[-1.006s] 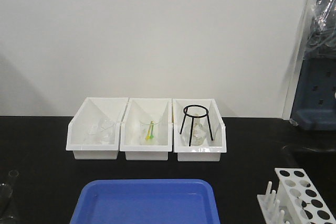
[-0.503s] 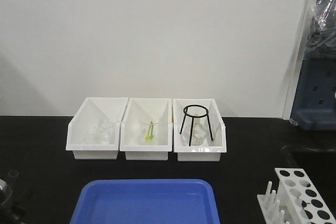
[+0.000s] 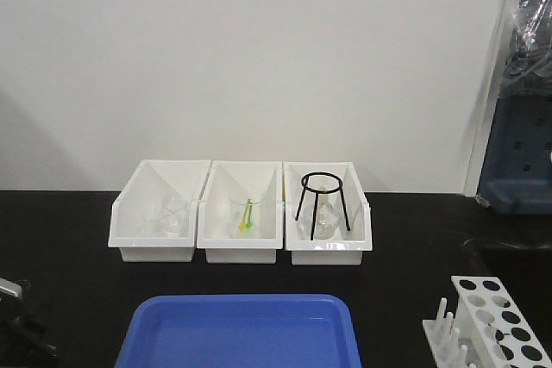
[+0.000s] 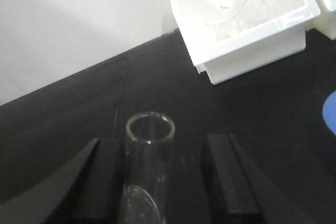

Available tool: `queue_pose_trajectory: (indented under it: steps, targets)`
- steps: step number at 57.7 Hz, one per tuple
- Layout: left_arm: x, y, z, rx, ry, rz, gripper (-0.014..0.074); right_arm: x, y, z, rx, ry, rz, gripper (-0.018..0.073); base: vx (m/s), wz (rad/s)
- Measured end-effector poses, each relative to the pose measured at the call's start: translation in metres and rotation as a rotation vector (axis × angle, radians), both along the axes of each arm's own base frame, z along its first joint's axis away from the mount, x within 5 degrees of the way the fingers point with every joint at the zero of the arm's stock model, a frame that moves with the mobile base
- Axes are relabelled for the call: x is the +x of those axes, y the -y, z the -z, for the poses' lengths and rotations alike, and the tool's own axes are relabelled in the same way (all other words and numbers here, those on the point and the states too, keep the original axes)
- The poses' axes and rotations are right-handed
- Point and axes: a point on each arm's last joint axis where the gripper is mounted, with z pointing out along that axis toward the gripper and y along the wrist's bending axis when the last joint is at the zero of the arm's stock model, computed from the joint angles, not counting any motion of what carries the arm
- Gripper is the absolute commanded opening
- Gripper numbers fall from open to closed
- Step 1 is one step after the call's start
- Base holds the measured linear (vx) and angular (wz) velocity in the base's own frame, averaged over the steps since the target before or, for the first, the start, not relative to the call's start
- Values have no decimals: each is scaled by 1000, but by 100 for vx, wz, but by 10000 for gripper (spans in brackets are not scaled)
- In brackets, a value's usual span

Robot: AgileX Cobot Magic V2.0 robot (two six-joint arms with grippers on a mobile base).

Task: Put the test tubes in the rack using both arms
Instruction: 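Close the left gripper on the test tube and lift it out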

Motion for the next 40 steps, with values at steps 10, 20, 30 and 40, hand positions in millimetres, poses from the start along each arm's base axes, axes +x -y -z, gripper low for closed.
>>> queue_pose_trajectory:
  steps: [10,20,30,40]
  targets:
    - [0,0,0,-12,4,-3,242,0,0,0,0,0,0,540,0,0]
    - [0,0,-1,-33,12,-7,99,0,0,0,0,0,0,540,0,0]
    - [0,-1,-2,-48,17,-27,-7,0,0,0,0,0,0,540,0,0]
    - [0,-7,-5,-93,31,-98,-5,0,0,0,0,0,0,540,0,0]
